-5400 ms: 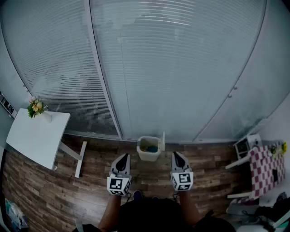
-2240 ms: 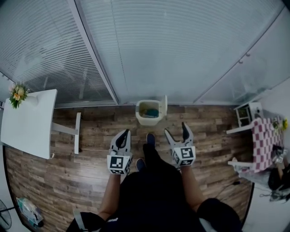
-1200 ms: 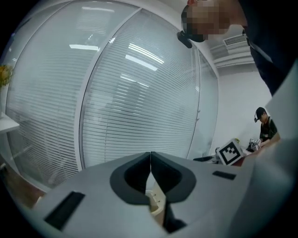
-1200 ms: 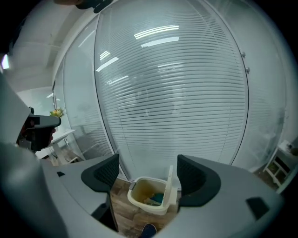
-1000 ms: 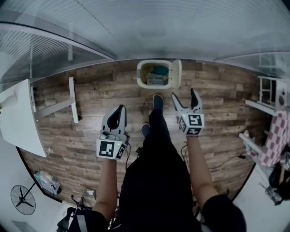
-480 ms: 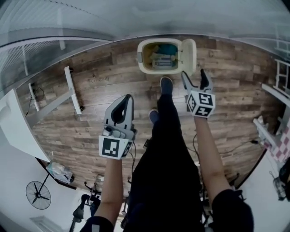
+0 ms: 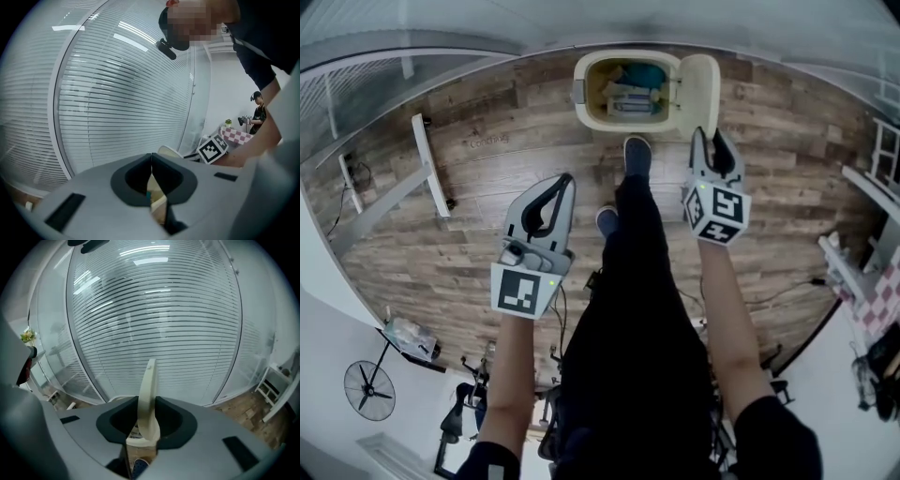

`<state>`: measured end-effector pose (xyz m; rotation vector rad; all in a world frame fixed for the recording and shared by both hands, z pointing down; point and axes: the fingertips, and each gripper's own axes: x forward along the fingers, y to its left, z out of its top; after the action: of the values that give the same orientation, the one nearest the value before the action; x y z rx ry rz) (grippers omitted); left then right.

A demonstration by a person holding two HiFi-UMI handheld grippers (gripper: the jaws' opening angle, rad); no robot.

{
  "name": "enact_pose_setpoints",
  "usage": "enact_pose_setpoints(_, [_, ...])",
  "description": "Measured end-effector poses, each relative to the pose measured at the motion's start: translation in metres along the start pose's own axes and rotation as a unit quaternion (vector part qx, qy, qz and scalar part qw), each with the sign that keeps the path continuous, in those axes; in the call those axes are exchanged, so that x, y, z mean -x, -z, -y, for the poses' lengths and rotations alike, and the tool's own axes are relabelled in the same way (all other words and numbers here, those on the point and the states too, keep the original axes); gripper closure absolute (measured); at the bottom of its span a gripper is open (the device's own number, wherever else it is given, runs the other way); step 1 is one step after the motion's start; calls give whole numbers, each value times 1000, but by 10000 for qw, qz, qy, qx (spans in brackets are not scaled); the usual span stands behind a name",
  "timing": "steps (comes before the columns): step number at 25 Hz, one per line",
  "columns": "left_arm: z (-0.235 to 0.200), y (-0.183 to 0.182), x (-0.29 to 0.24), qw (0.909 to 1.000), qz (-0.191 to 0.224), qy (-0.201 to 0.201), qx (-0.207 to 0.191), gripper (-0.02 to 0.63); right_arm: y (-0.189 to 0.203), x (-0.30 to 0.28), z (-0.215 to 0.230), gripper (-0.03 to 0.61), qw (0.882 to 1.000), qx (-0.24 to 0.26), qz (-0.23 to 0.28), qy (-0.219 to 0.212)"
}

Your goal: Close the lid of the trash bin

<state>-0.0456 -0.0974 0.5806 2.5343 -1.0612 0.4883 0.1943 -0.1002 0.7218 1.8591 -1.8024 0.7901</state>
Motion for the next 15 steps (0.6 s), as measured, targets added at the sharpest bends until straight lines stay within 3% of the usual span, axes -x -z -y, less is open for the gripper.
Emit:
enact_pose_setpoints(4, [-8, 6, 2, 9993, 124, -196, 304, 606, -2, 1, -12, 470, 9998, 140, 68, -96])
enact_pose_setpoints(8, [-15, 14, 5, 9991, 97, -362, 213, 606, -2, -5, -35, 456, 9987, 408, 11, -291])
enact_pose_setpoints(15, [-27, 16, 10, 9951, 303, -547, 771, 606, -3, -23, -86, 416, 9915, 912, -43, -923])
